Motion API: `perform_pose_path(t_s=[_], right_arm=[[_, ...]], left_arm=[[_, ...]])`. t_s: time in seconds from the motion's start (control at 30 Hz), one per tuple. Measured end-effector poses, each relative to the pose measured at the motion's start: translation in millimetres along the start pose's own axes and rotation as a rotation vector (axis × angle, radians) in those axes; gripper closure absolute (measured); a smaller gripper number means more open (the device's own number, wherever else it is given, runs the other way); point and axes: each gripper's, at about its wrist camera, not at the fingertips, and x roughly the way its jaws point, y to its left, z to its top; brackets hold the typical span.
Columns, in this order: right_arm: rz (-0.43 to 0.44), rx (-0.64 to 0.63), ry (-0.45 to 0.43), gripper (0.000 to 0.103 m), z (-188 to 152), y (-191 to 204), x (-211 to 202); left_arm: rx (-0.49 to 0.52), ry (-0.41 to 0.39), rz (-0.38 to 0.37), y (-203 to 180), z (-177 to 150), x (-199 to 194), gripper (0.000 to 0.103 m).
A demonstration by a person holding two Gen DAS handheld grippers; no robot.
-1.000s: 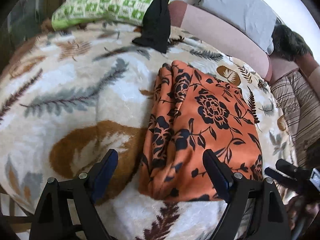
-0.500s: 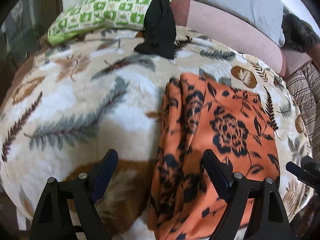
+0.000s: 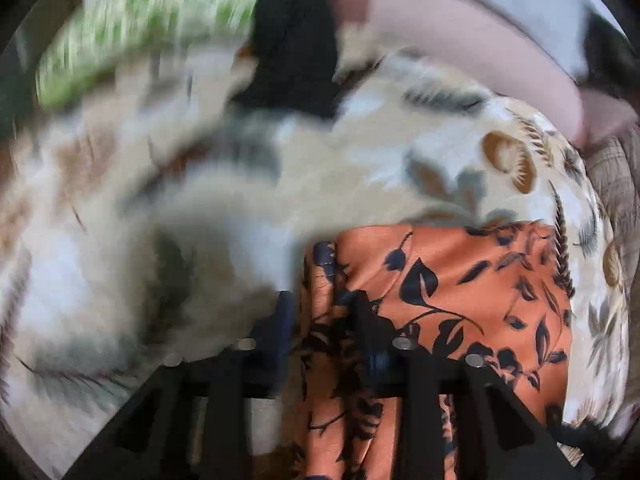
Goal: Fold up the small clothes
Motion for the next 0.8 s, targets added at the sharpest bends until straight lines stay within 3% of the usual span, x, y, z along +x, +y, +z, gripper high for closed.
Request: perform_pose_path(t_s=[0.07, 0.27, 0.37, 0.47, 0.8], right_arm=[[0.018, 0.006, 0.001, 0.017, -0.7, -1.8, -0.1], [0.001, -0.010, 0.003, 0.017, -3.0, 0.1, 3.3], [-0.015, -0.001, 0.007, 0.017, -2.9, 3.4, -0.3], [-0.013, 0.012, -0.008, 0.017, -3.9, 8.9, -8.7], [-0.059, 0.056, -0.112, 0.017, 8.1, 15.6, -25.3]], left_arm=[[-0.017, -0.022, -0.004, 5.4, -3.9, 1.5, 0.061], [0.068, -0.067, 0.090, -13.7, -11.5, -15.4, 0.057], [0.141, -0.127, 0.134, -22.8, -20.3, -38.5, 0.053], [0.133, -0.156, 0.127, -23.6, -29.5, -56.4, 0.046], [0.096, -0.200, 0.130, -13.9, -59.8, -95.5, 0.044]])
